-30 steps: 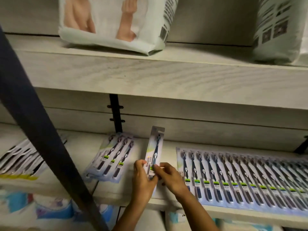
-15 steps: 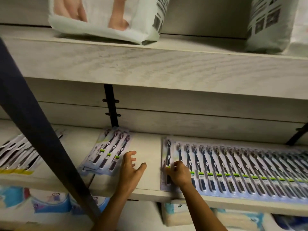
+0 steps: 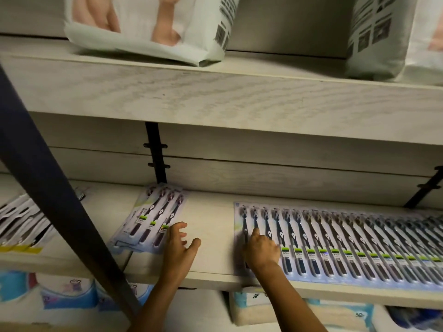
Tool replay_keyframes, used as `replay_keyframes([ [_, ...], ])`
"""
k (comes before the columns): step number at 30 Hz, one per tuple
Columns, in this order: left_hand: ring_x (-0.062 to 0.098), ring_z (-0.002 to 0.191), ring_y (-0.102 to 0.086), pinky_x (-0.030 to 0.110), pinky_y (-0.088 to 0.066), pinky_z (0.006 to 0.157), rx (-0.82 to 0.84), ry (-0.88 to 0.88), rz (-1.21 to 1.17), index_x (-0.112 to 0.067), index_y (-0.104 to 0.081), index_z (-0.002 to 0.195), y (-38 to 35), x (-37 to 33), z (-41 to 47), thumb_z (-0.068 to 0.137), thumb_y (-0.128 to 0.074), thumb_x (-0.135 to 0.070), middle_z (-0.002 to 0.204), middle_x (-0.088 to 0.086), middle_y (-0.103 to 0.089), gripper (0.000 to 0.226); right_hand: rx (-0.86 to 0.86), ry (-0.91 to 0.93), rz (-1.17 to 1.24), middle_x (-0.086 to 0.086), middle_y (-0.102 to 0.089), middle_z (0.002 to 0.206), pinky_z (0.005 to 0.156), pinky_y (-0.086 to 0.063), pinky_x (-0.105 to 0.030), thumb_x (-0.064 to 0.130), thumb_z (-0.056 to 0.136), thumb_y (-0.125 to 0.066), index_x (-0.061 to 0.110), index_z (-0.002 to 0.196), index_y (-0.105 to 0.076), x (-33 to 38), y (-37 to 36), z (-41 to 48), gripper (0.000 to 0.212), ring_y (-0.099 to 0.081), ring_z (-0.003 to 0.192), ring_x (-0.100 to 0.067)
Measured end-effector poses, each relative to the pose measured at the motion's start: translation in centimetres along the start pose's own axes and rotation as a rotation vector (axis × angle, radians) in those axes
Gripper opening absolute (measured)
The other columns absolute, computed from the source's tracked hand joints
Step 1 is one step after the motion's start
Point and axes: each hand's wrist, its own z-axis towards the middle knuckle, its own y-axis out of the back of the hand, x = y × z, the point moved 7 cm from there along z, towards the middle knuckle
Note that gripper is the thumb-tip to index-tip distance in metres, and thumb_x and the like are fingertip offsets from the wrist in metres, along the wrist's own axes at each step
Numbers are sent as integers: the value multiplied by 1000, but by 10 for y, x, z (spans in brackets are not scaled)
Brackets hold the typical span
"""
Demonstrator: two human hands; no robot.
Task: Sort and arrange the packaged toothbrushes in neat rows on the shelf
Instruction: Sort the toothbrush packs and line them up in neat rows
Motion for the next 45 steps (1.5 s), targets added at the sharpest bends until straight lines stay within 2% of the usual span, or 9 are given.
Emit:
replay_keyframes([
  [7, 23, 100, -53, 33, -50, 83, 41, 32, 255, -12, -53, 111, 20, 9, -3, 84, -60, -4, 113, 10, -51, 29, -107, 36, 149, -8, -57, 126, 84, -51, -32, 28, 96, -47, 13, 128, -32, -2, 2, -9, 38, -63, 105, -22],
  [11, 21, 115, -51, 35, -47, 97, 58, -45, 412, -11, -54, 116, 29, 8, 14, 87, -58, -10, 124, 7, -52, 30, -161, 132, 359, -7, -61, 116, 79, -54, -36, 36, 93, -51, 17, 125, -36, 22, 4, -20, 40, -65, 94, -25],
  [17, 18, 123, -44, 26, -36, 104, 64, -181, 916, -12, -46, 129, 28, -4, 51, 95, -43, -19, 132, 4, -50, 35, -127, 234, 435, -3, -59, 113, 82, -43, -27, 33, 92, -54, 20, 127, -41, 71, -1, -34, 39, -60, 100, -19],
  [20, 23, 122, -41, 31, -36, 104, 148, -171, 1137, -7, -41, 131, 22, 6, 59, 92, -44, -13, 132, 10, -48, 39, -119, 271, 450, 7, -51, 99, 75, -37, -20, 34, 92, -53, 24, 125, -43, 88, -1, -39, 35, -52, 84, -9],
  [23, 28, 125, -38, 35, -35, 103, 164, -116, 1246, -3, -37, 134, 25, 20, 60, 93, -39, -9, 133, 14, -45, 42, -105, 290, 414, 14, -41, 98, 71, -31, -16, 35, 93, -51, 27, 123, -44, 94, -2, -41, 31, -43, 78, -2],
  [29, 25, 122, -40, 30, -41, 96, 142, -12, 1175, -5, -42, 130, 35, 28, 61, 98, -37, -32, 133, 12, -40, 42, -66, 294, 451, 13, -43, 96, 74, -41, -21, 31, 92, -53, 28, 120, -46, 99, -10, -39, 28, -44, 68, 0],
  [37, 20, 118, -49, 27, -47, 89, 79, -11, 1026, -8, -44, 126, 36, 11, 55, 95, -43, -31, 130, 8, -46, 40, -25, 306, 520, 10, -53, 95, 63, -37, -12, 28, 91, -55, 32, 108, -51, 104, -10, -30, 18, -47, 66, 2],
  [41, 18, 113, -53, 24, -47, 86, 62, -88, 940, -8, -47, 125, 29, -13, 39, 94, -43, -37, 126, 8, -50, 42, 89, 175, 789, 5, -63, 93, 62, -44, -9, 28, 95, -51, 29, 98, -55, 99, -13, -23, 5, -57, 67, -2],
  [45, 16, 113, -50, 23, -44, 88, 124, -160, 784, -11, -46, 125, 18, -27, 22, 94, -42, -41, 125, 3, -49, 42, 354, 26, 1177, 1, -69, 95, 64, -49, -19, 39, 96, -45, 24, 96, -60, 107, -16, -27, 21, -66, 84, -14],
])
